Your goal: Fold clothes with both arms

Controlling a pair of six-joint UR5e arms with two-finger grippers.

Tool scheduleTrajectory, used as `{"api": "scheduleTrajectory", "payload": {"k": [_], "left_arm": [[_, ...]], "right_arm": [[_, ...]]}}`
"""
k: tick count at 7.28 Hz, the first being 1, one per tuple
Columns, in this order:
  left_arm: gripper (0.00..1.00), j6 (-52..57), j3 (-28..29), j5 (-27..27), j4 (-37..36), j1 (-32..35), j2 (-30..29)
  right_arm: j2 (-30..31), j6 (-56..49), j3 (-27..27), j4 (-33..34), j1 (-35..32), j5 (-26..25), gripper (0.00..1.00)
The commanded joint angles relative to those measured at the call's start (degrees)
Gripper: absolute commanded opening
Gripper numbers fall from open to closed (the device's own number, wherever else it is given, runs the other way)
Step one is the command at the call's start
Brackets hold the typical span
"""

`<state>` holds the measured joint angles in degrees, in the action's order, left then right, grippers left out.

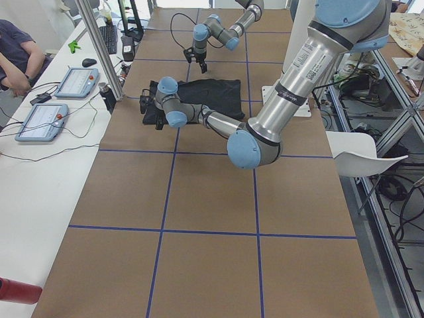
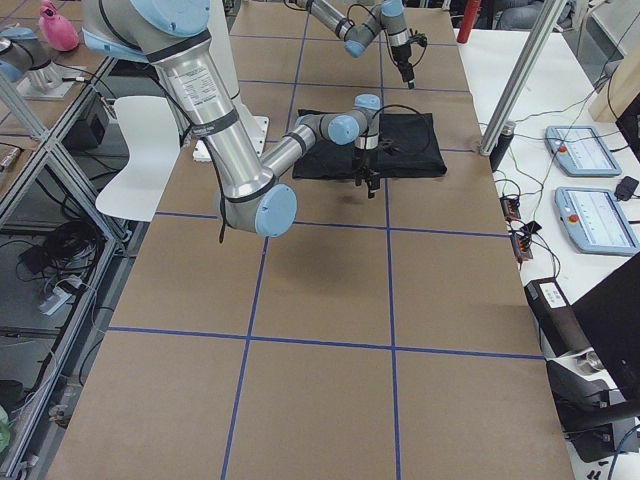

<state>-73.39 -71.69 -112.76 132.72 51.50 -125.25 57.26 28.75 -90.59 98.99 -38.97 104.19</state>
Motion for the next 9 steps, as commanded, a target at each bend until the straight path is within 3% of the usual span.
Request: {"api": "scheduleTrajectory", "payload": {"k": [1, 3, 7, 9], "left_arm": [[1.0, 0.0, -0.29, 0.0, 0.09, 0.0, 0.0], [1.0, 0.17, -2.82, 0.09, 0.0, 0.0, 0.35], [1.0, 0.79, -8.45, 0.44, 0.09, 0.26, 3.24], [1.0, 0.88, -8.9, 0.79, 0.09, 0.26, 3.08]], "right_arm": [[0.13, -0.62, -2.3, -0.02, -3.39, 4.69, 1.0], [-3.18, -0.19, -0.13, -0.64, -2.08, 4.0, 1.0], [-14.62, 3.51, 10.94, -1.16, 0.91, 3.82, 1.0], [-15.43, 3.95, 17.96, -9.47, 0.82, 3.74, 1.0]]}}
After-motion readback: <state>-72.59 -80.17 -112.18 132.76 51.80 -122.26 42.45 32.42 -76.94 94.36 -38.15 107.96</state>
